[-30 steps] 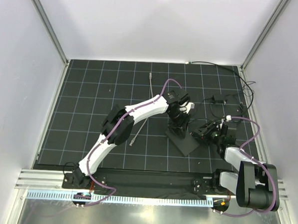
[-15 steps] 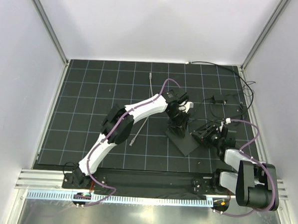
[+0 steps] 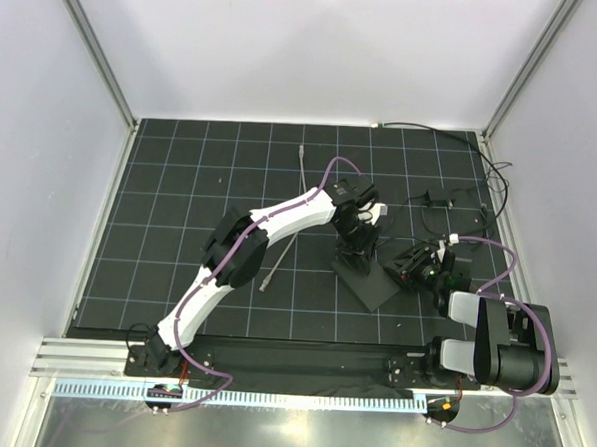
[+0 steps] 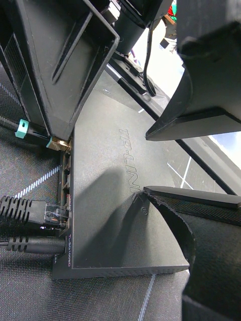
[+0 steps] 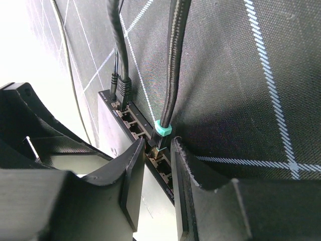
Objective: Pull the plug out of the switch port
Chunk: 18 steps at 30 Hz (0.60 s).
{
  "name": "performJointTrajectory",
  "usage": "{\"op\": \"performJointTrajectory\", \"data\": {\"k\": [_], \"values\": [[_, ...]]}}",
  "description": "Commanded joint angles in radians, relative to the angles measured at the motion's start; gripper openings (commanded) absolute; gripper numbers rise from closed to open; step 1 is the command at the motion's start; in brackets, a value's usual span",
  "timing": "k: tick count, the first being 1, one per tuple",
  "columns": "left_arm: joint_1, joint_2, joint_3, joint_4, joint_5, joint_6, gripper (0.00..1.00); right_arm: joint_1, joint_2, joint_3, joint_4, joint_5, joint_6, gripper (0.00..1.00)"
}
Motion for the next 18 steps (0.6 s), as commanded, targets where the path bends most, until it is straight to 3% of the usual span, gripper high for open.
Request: {"op": "performJointTrajectory", "data": {"k": [1, 6, 13, 18], "values": [[0.002, 0.011, 0.016, -0.004, 0.015, -0.007, 0.45, -0.002, -0.002, -0.007, -0.003, 0.023, -0.010, 0.33], [0.002, 0.011, 0.015, -0.004, 0.009, -0.008, 0.45, -0.002, 0.028, 0.000, -0.037, 0.014, -0.021, 0.26], [0.002, 0.017, 0.007, -0.006, 0.011, -0.014, 0.45, -0.002, 0.094, 0.027, -0.043, 0.001, -0.044, 0.01], [-0.002, 0.020, 0.007, -0.021, -0.005, -0.028, 0.45, -0.002, 0.087, 0.032, -0.008, 0.038, -0.043, 0.01]]}}
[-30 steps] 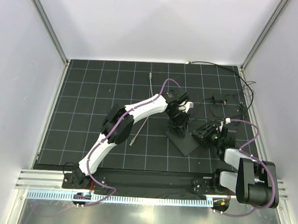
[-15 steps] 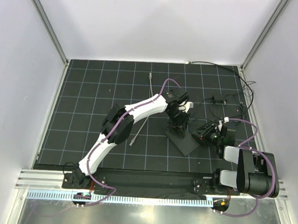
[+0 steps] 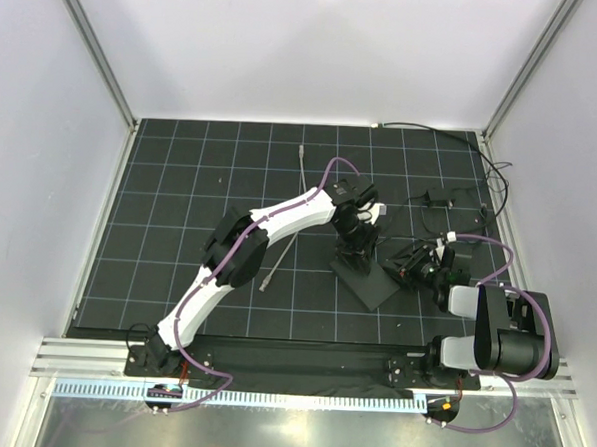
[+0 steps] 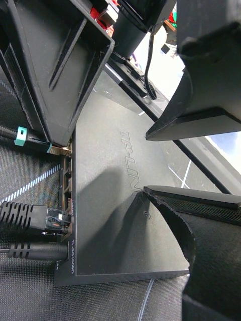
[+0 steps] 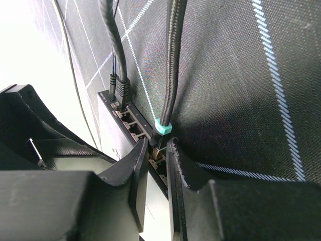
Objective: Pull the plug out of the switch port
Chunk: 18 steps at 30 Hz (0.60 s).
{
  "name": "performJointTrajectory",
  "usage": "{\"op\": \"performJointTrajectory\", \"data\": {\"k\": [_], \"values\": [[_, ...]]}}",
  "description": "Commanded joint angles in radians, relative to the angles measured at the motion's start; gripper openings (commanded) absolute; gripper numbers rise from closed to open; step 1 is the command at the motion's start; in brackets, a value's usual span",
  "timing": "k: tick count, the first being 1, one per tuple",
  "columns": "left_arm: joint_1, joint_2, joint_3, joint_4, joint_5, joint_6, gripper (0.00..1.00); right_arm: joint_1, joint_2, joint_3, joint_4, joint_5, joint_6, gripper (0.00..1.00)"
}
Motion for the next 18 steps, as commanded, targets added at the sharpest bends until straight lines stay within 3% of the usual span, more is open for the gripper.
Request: {"op": "performJointTrajectory", "data": {"k": [1, 6, 10, 18], "values": [[-0.004, 0.020, 0.007, -0.026, -0.015, -0.008, 0.45, 0.002, -0.009, -0.002, -0.011, 0.084, -0.044, 0.01], [-0.024, 0.046, 0.015, -0.085, -0.096, -0.005, 0.45, 0.002, -0.034, -0.003, -0.011, 0.166, -0.085, 0.01], [-0.030, 0.068, 0.016, -0.127, -0.130, -0.011, 0.43, 0.002, -0.039, -0.028, 0.070, 0.201, 0.003, 0.01], [-0.031, 0.071, 0.019, -0.124, -0.111, -0.011, 0.43, 0.002, -0.014, -0.002, 0.103, 0.200, 0.011, 0.01]]}}
